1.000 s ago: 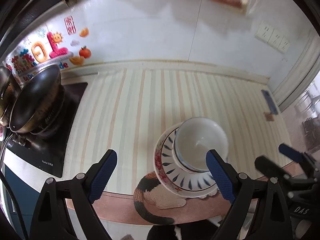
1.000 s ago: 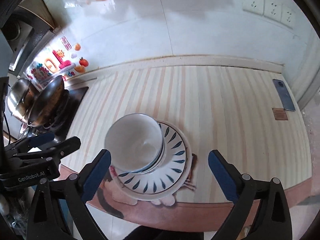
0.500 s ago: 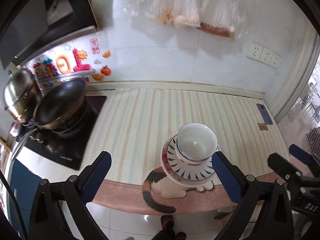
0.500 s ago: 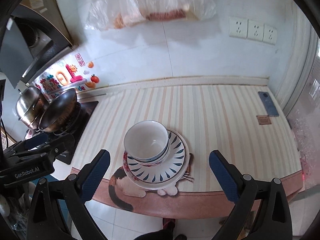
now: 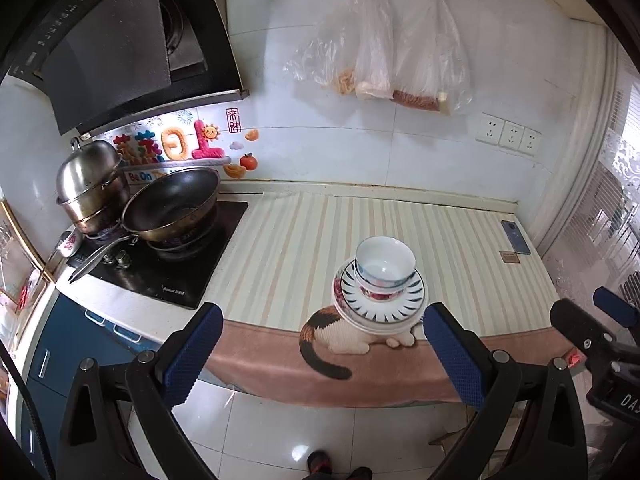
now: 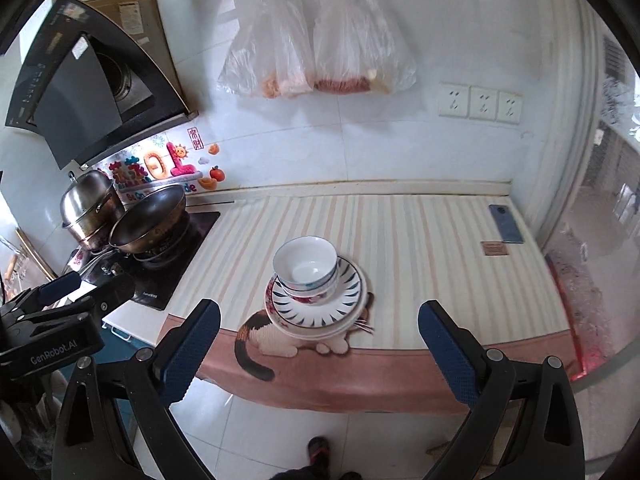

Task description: Organize plates and bowls

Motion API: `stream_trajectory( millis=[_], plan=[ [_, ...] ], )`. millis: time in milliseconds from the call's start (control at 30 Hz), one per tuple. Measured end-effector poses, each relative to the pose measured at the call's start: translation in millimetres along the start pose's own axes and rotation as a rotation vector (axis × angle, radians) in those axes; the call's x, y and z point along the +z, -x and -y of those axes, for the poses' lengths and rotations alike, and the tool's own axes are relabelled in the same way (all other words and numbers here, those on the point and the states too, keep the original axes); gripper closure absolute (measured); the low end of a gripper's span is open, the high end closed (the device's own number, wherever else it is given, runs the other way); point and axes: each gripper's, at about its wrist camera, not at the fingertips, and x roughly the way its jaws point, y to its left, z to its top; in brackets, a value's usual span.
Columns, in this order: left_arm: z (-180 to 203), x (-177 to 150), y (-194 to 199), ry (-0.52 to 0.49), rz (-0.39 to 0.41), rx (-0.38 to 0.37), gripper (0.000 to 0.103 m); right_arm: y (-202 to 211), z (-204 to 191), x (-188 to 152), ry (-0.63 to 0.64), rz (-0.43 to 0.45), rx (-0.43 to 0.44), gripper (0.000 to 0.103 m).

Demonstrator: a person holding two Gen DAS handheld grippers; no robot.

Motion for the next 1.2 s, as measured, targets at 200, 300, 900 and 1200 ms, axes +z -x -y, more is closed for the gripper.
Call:
stream_trajectory(
  millis=[200,300,900,1200],
  plan=[
    [-10.5,-11.7,30.2,0.004,0.034,-0.016,0.0,48.1,-10.0,-19.1,-0.007,0.036,-0.014,0.002],
    [-16.9,-17.5,40.8,0.003,0.04,-0.019,0.0,67.8,-19.5,-27.7,-0.005,0.053,-0.022,0.002],
    [-39.9,-30.4,62.1,-0.018,0.071,-0.041,0.0,95.1,-60.4,-46.7,0.001,0.085,-0.058,0.001],
    [-40.6,-32.1,65.0,-0.027,0.077,-0.043,0.0,93.1,-61.0,-46.3,-0.011,0.082,-0.065,0.001]
  ],
)
